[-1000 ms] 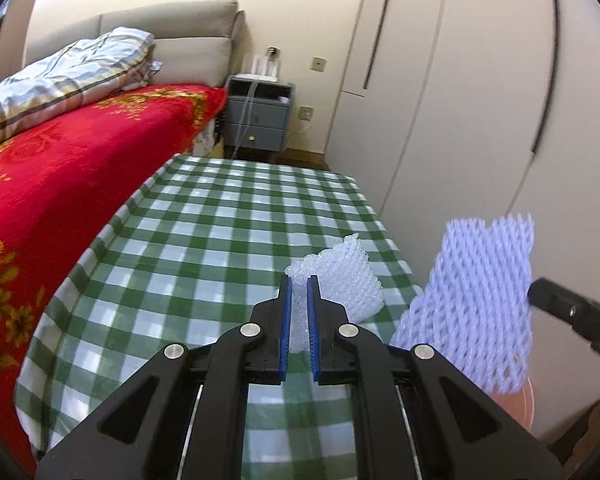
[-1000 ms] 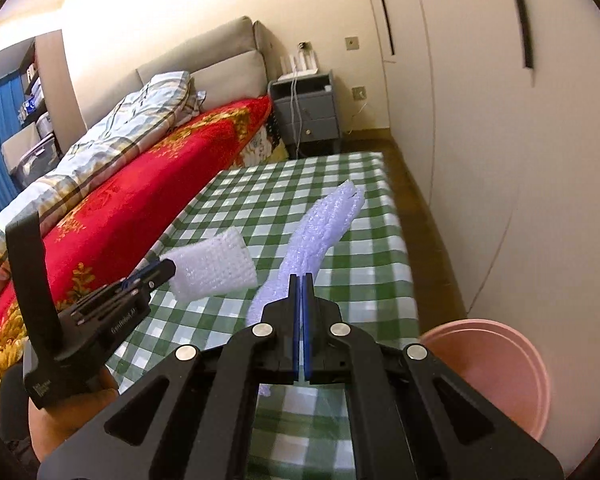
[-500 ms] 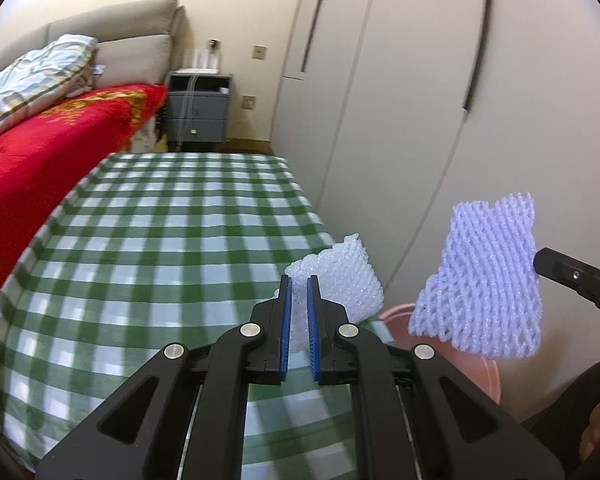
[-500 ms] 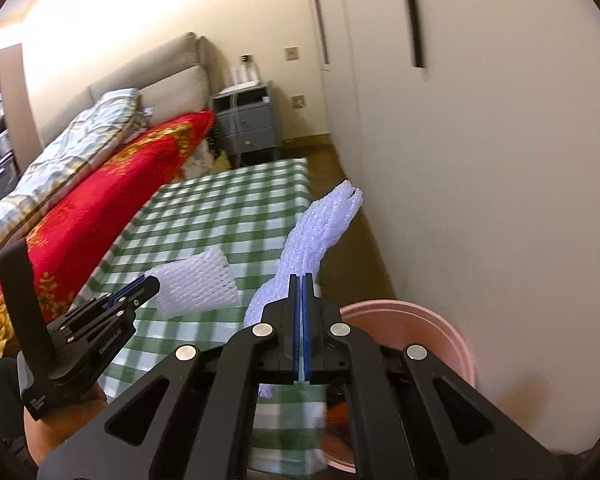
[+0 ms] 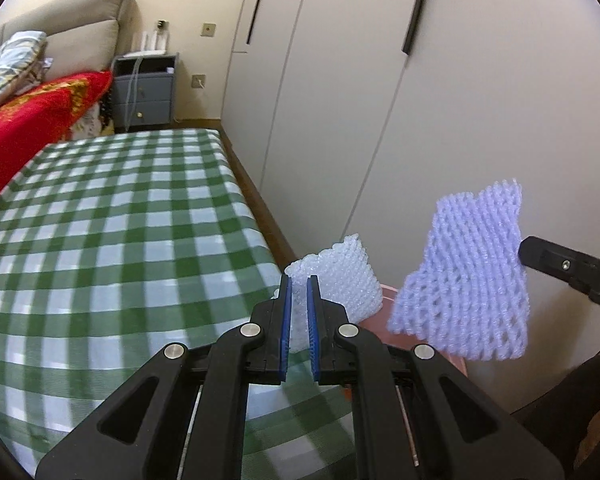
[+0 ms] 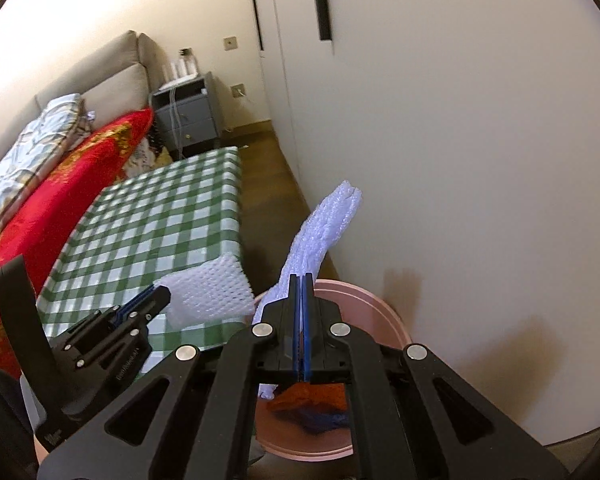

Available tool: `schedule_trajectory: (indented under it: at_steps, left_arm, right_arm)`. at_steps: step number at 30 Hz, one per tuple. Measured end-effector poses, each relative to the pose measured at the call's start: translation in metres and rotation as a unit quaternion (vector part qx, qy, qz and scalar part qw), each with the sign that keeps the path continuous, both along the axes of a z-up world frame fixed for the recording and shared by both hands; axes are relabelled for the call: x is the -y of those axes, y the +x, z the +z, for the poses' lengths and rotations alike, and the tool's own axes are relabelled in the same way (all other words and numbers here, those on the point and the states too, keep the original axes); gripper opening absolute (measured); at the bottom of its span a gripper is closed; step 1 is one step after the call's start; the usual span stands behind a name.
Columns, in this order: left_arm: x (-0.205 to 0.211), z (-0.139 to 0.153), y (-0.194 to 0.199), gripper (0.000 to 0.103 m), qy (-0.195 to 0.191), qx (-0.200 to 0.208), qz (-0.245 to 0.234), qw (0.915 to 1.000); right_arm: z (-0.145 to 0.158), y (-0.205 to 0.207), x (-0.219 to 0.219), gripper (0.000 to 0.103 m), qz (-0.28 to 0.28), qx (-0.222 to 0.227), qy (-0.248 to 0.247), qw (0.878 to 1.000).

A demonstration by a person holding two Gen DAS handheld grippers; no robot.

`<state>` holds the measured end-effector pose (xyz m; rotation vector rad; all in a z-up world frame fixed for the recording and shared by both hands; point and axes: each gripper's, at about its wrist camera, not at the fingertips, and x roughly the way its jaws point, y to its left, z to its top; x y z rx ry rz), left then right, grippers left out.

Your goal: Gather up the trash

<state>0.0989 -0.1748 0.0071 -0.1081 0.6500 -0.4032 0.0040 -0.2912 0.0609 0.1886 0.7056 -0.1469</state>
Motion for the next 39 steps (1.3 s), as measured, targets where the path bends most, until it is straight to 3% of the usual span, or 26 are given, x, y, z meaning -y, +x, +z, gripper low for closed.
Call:
schedule_trajectory:
  at_steps: [6, 7, 9, 11, 12, 13, 17, 19, 21, 22, 25, 30, 39]
  left_arm:
    - [0.022, -0.009, 0.011, 0.009, -0.011, -0.013, -0.014, 0.9998]
    - [0.024, -0.012, 0.014, 0.012, -0.016, -0.020, -0.018, 0.9995]
    - [0.026, -0.016, 0.019, 0.027, -0.028, -0.031, -0.026, 0.9988]
    - [0.026, -0.019, 0.022, 0.030, -0.036, -0.038, -0.030, 0.9982]
    - [0.026, -0.019, 0.023, 0.030, -0.037, -0.040, -0.031, 0.9981]
    - [0.024, -0.019, 0.023, 0.030, -0.038, -0.041, -0.032, 0.9979]
    - [0.015, -0.014, 0.016, 0.030, -0.036, -0.036, -0.034, 0.9981]
    - [0.003, -0.007, 0.009, 0.035, -0.036, -0.031, -0.030, 0.9985]
    - [-0.010, 0.002, 0.000, 0.051, -0.034, -0.023, -0.021, 0.9989]
    - [-0.016, 0.006, -0.002, 0.054, -0.032, -0.018, -0.015, 0.9992]
    - [-0.042, 0.024, -0.023, 0.059, -0.036, -0.002, 0.008, 0.9993]
    - [-0.071, 0.038, -0.064, 0.078, -0.017, 0.024, 0.035, 0.9990]
    - [-0.114, 0.043, -0.137, 0.093, 0.052, 0.051, 0.099, 0.9924]
  right_arm:
    - [-0.009, 0.002, 0.010, 0.005, -0.026, -0.022, -0.002, 0.999]
    - [-0.010, 0.003, 0.012, 0.006, -0.032, -0.025, 0.003, 0.999]
    - [-0.010, 0.002, 0.017, 0.009, -0.040, -0.025, 0.014, 0.999]
    - [-0.010, 0.001, 0.019, 0.028, -0.045, -0.024, 0.014, 0.999]
    - [-0.010, 0.001, 0.019, 0.045, -0.048, -0.023, 0.013, 0.999]
    - [-0.009, 0.000, 0.019, 0.050, -0.051, -0.019, 0.011, 0.998]
    - [-0.006, -0.004, 0.020, 0.052, -0.054, -0.009, 0.018, 0.998]
    - [-0.002, -0.009, 0.020, 0.063, -0.054, 0.004, 0.024, 0.998]
    - [0.000, -0.013, 0.017, 0.076, -0.053, 0.016, 0.028, 0.998]
    - [0.002, -0.016, 0.014, 0.083, -0.052, 0.022, 0.029, 0.998]
    - [0.003, -0.022, 0.004, 0.088, -0.039, 0.032, 0.037, 0.998]
    - [0.008, -0.039, -0.025, 0.097, -0.003, 0.054, 0.023, 0.998]
    - [-0.001, -0.087, -0.084, 0.098, 0.043, 0.073, -0.023, 0.996]
